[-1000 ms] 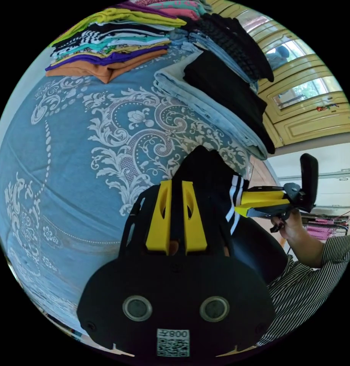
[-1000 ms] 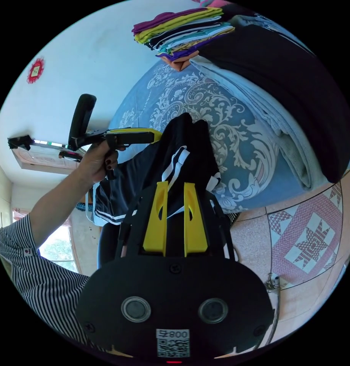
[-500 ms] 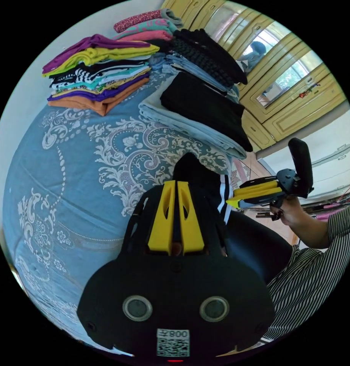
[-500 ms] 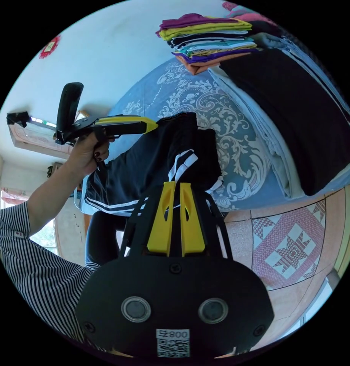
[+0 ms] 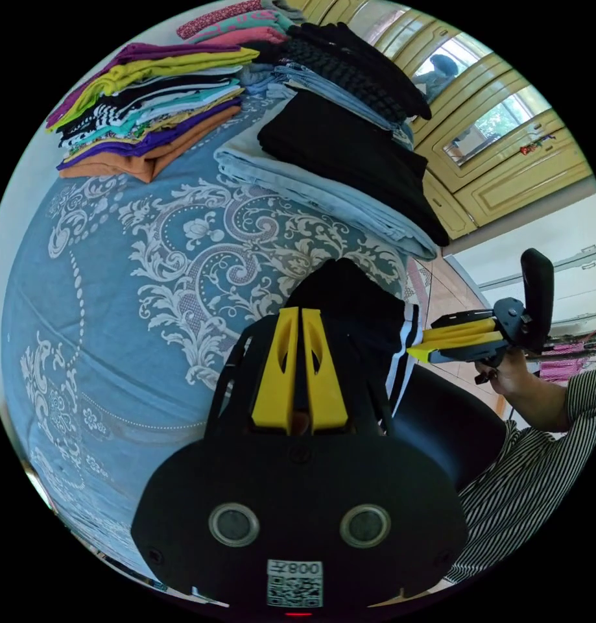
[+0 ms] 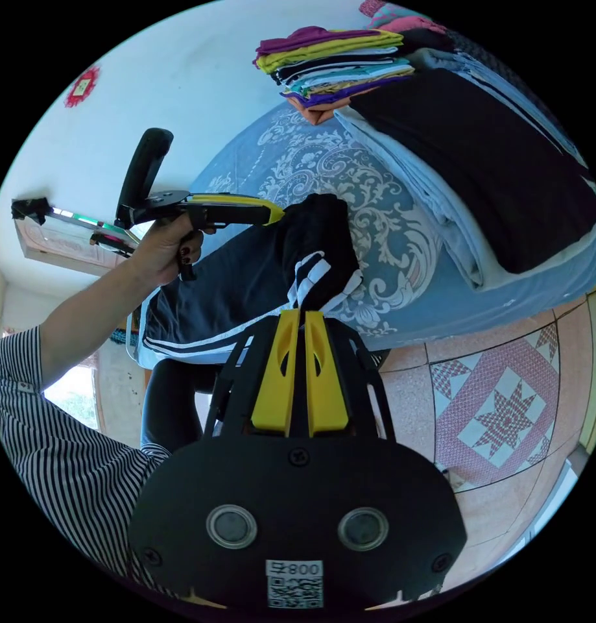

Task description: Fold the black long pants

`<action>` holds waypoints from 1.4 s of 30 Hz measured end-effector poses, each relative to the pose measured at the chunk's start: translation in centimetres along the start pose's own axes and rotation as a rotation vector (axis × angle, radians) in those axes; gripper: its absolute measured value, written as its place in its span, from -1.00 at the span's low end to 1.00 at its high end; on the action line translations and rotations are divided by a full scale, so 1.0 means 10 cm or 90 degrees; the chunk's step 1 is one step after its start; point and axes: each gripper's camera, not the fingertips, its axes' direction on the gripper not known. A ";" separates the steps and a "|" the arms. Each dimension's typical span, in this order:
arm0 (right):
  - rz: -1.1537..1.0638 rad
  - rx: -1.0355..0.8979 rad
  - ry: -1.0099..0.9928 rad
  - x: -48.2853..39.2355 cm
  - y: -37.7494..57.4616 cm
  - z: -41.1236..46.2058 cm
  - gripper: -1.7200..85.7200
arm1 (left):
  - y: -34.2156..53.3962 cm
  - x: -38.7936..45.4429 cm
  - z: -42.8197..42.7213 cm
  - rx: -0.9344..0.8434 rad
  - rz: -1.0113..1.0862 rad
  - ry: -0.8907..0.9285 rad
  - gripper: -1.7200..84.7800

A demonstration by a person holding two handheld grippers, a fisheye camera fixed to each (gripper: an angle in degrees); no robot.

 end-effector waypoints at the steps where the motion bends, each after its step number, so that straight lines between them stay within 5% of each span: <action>1: 0.006 0.001 -0.005 0.01 0.00 0.00 -0.93 | 0.01 -0.01 0.03 -0.002 -0.001 -0.001 -0.94; 11: 0.022 -0.012 -0.024 -0.08 -0.14 -0.04 -0.93 | 0.40 -0.18 0.38 -0.011 -0.007 -0.001 -0.93; 22: 0.002 0.018 -0.033 -0.53 -0.27 -0.50 -0.95 | 1.61 -0.40 0.21 0.111 -0.039 0.037 -0.95; 34: -0.072 -0.008 0.123 -1.38 -0.84 -0.40 -0.96 | 2.59 -0.66 1.08 0.014 -0.020 0.014 -0.96; 42: -0.072 -0.023 0.119 -1.87 -1.10 -0.60 -0.96 | 4.50 -1.25 0.84 0.100 -0.097 0.051 -0.95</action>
